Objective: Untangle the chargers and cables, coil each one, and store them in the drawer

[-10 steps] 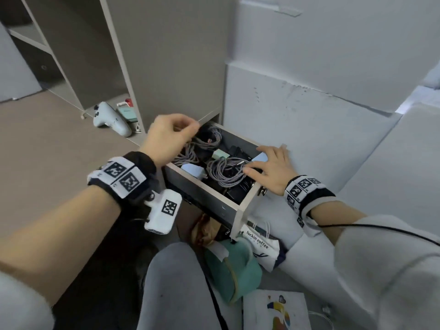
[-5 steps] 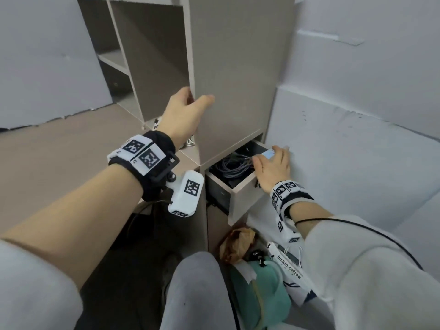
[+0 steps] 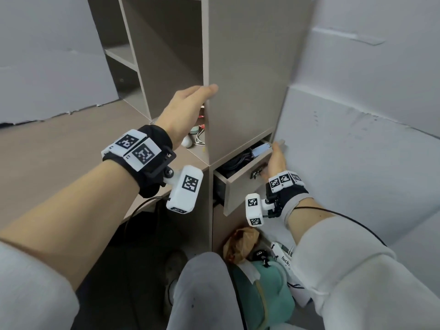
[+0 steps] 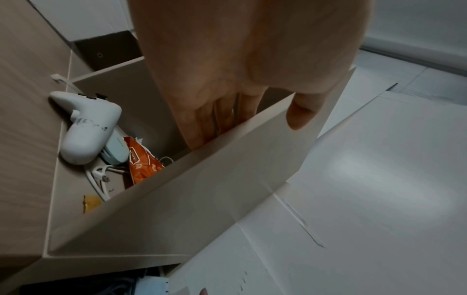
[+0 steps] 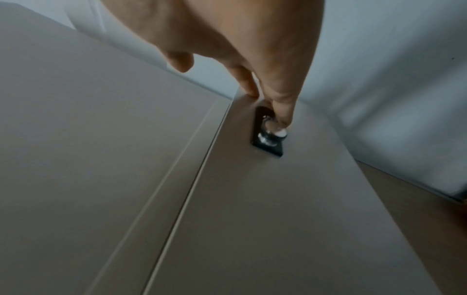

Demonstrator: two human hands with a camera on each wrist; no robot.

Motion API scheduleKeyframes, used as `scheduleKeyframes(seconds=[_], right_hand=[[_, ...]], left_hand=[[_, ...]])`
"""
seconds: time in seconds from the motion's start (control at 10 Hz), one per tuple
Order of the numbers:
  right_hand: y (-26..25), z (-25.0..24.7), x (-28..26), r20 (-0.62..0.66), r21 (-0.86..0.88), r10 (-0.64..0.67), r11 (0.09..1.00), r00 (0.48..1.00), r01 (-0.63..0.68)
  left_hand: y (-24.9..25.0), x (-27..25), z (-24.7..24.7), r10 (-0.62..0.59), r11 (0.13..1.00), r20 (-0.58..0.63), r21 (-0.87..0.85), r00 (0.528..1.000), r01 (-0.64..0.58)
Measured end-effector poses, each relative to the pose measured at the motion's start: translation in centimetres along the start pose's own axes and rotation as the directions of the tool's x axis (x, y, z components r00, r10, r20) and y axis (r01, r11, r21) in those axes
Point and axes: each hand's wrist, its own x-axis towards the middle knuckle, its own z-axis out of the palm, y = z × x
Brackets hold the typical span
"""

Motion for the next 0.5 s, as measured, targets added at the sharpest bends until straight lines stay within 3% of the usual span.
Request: scheduleKeyframes(seconds=[0.3, 0.4, 0.5], right_hand=[[-0.5, 3.1, 0.7, 0.109, 0.229, 0.110, 0.964, 0.988, -0.132], [-0.9, 2.9, 0.7, 0.065, 0.143, 0.112, 0.982, 0.992, -0.120], [-3.4, 3.0, -1.0, -0.055, -0.105, 0.021, 0.994, 0.998, -0.027]], left_hand=[[0.4, 0.3, -0.8, -0.075, 0.994, 0.052, -0.070, 0.996, 0.078], [0.9, 0.2, -1.1, -0.086, 0.994, 0.087, -0.064, 0.993, 0.091], [0.8, 0.1, -1.9, -0.096, 0.966, 0.064, -0.235, 0.993, 0.109]])
